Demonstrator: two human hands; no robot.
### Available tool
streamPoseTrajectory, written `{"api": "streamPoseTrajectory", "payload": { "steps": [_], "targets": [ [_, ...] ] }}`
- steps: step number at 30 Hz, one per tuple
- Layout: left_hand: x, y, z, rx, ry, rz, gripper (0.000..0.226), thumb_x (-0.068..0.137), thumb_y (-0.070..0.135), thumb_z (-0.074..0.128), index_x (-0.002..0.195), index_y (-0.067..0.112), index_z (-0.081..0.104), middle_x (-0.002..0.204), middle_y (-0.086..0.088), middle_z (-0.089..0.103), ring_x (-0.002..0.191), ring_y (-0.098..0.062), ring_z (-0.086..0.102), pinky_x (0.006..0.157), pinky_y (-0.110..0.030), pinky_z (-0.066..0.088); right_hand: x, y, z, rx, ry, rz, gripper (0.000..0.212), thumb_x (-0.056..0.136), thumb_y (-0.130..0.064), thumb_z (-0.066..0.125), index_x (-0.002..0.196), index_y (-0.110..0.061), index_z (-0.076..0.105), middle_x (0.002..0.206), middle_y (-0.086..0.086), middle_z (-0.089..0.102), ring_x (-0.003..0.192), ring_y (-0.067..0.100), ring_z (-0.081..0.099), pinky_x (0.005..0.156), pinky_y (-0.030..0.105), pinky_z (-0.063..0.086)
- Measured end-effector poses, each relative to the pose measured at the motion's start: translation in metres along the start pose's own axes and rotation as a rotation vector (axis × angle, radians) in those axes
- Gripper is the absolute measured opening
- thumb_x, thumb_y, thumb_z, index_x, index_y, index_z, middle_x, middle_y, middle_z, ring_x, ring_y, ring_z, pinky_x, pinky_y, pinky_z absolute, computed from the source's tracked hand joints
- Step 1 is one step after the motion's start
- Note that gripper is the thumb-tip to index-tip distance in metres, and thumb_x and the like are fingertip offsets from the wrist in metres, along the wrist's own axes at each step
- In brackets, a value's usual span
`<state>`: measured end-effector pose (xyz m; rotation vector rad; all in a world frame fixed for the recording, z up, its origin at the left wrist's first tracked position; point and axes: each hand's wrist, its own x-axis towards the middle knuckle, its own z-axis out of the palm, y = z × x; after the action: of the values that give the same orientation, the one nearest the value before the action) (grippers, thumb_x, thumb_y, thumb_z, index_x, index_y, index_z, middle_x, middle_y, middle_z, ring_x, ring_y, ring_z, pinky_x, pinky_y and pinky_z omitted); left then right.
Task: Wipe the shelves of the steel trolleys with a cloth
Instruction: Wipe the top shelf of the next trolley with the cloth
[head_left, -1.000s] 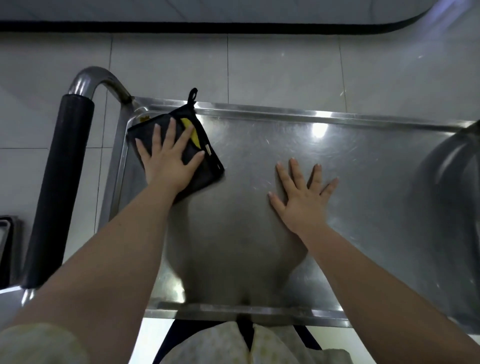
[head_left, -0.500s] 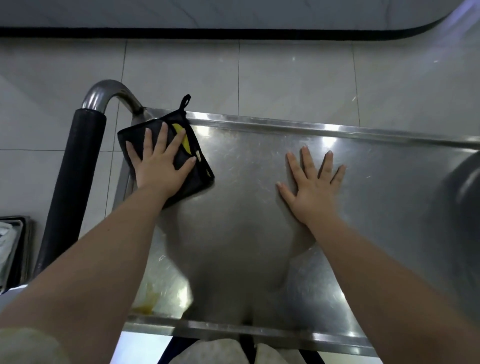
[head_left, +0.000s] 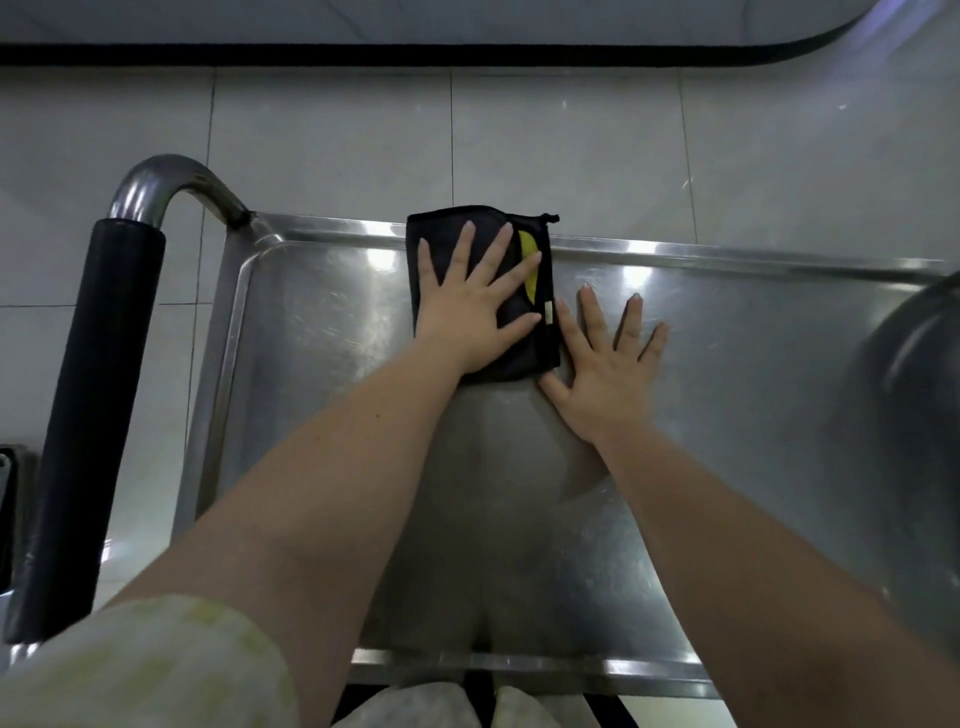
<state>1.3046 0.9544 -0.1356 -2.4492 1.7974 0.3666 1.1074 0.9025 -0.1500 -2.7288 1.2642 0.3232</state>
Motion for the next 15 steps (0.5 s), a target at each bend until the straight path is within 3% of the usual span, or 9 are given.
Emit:
{"api": "streamPoseTrajectory", "payload": {
  "steps": [2,5,9,13,15],
  "targets": [
    [-0.007,-0.023,-0.002,-0.013,0.013,-0.031,0.071,0.084,0.079,0.017,0.149,0.053,0.002,0.163,0.012,-0.009,0.149,-0.027,-0.013,0.111,-0.067,-0.007,0.000,-0.001,-0.001,0.019,0.000,0.005,0.077,0.086,-0.078,0.006,0.153,-0.044,-0.008,0.164,-0.007,-0.008,0.147,0.042,-0.015,0.112,0.066,-0.011],
    [-0.032,-0.087,-0.002,-0.083,0.057,-0.251,0.072,0.084,0.078,0.025,0.149,0.053,0.006,0.163,0.013,-0.007,0.149,-0.028,-0.007,0.112,-0.066,-0.006,0.001,-0.001,-0.003,0.047,0.000,0.014,0.076,0.085,-0.080,0.005,0.152,-0.045,-0.008,0.164,-0.009,-0.009,0.147,0.040,-0.016,0.111,0.065,-0.014],
    [-0.077,-0.166,-0.001,-0.079,0.012,-0.485,0.071,0.083,0.081,0.013,0.148,0.053,0.000,0.163,0.010,-0.005,0.149,-0.027,-0.008,0.112,-0.067,-0.004,0.000,-0.003,-0.003,0.050,0.000,0.010,0.076,0.087,-0.079,0.008,0.152,-0.045,-0.009,0.164,-0.008,-0.011,0.146,0.042,-0.017,0.111,0.067,-0.013],
    [-0.079,-0.138,0.003,-0.071,0.047,-0.489,0.072,0.086,0.075,0.014,0.152,0.047,0.007,0.164,0.004,0.001,0.149,-0.032,-0.004,0.111,-0.069,-0.005,0.001,-0.004,-0.004,0.029,-0.009,0.016,0.075,0.087,-0.078,0.008,0.151,-0.045,-0.013,0.164,-0.008,-0.012,0.146,0.044,-0.016,0.111,0.068,-0.011],
    [-0.074,-0.100,0.004,-0.072,0.052,-0.358,0.072,0.086,0.074,0.018,0.151,0.047,0.008,0.164,0.005,0.001,0.149,-0.032,-0.002,0.111,-0.068,-0.005,0.002,-0.003,-0.004,0.039,-0.006,0.014,0.075,0.086,-0.077,0.009,0.150,-0.045,-0.013,0.164,-0.008,-0.011,0.146,0.043,-0.016,0.111,0.068,-0.011]
  ]
}}
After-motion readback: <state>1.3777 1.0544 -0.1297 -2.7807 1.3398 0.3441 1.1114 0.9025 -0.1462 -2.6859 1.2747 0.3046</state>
